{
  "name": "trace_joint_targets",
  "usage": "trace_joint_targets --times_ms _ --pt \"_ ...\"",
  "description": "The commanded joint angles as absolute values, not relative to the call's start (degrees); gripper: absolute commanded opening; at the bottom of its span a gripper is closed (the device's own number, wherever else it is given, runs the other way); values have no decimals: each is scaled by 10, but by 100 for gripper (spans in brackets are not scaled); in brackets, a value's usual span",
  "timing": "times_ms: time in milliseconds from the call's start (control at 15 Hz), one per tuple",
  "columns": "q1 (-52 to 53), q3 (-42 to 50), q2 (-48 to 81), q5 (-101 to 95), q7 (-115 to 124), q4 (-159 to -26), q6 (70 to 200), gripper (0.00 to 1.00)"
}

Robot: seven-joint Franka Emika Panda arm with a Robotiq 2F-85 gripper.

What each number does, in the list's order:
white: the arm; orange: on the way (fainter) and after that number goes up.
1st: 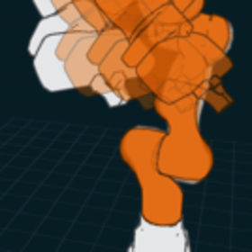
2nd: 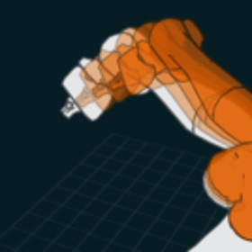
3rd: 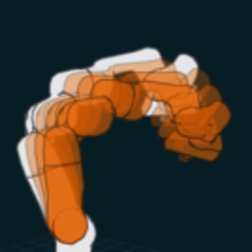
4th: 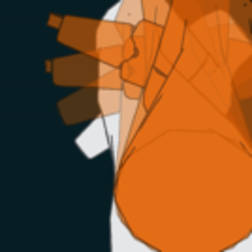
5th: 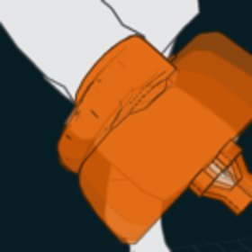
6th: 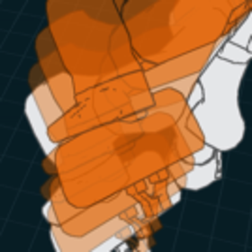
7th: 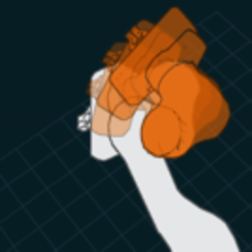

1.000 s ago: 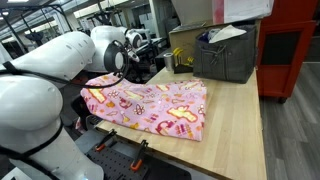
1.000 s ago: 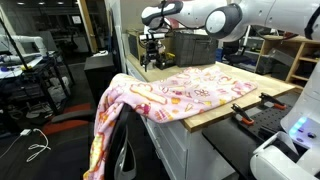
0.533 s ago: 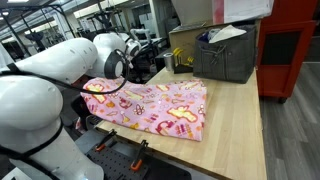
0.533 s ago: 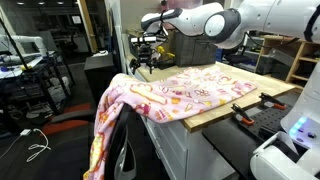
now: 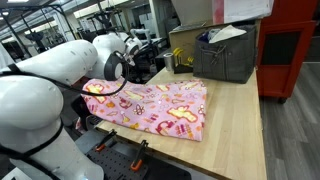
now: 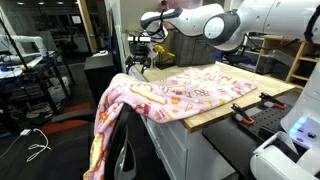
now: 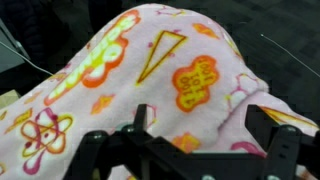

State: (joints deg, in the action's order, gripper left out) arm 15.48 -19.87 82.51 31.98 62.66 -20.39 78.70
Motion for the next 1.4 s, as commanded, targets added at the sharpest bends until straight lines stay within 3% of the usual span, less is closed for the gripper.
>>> trace_joint_targets --times_ms 0,600,667,733,933,1067,1133,1267,1333 --pt "147 -189 785 297 652 -220 852 100" --pt "189 -127 789 198 696 -255 977 100" --pt "200 -120 822 185 712 -201 962 100" --pt "198 -112 794 181 712 -257 986 100" --pt "209 -99 835 158 735 -202 961 100" --pt "208 -92 812 156 735 -258 982 100" --pt "212 -96 846 152 744 -204 952 100" --pt "211 -97 821 161 737 -263 962 100" --pt "214 -104 855 157 742 -207 929 100"
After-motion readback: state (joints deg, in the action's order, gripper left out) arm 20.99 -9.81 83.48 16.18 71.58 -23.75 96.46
